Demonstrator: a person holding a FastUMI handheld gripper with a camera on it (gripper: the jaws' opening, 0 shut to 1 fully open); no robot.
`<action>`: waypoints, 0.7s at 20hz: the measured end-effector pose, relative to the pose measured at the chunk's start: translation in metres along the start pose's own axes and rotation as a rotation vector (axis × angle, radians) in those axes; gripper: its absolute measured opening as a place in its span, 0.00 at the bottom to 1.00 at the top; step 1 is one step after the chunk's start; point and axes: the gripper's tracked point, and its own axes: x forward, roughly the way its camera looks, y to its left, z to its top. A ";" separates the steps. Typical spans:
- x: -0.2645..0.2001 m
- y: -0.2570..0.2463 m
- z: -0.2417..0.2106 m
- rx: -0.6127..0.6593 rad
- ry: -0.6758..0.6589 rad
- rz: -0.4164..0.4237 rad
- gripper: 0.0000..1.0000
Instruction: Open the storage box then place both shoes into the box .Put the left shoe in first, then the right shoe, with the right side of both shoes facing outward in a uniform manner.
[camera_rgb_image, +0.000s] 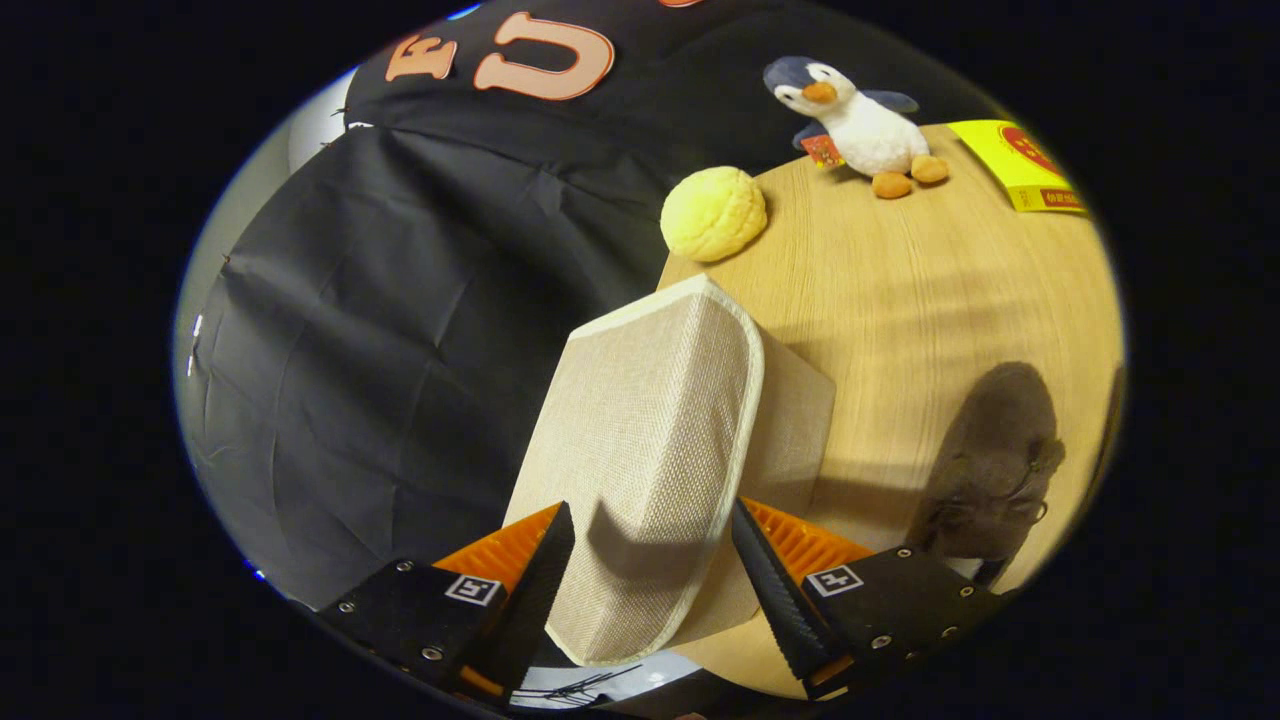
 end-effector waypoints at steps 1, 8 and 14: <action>0.003 0.001 -0.004 0.024 0.014 0.021 0.95; -0.006 0.007 -0.005 0.141 0.004 0.130 0.89; -0.036 0.034 0.002 0.166 -0.031 0.252 0.70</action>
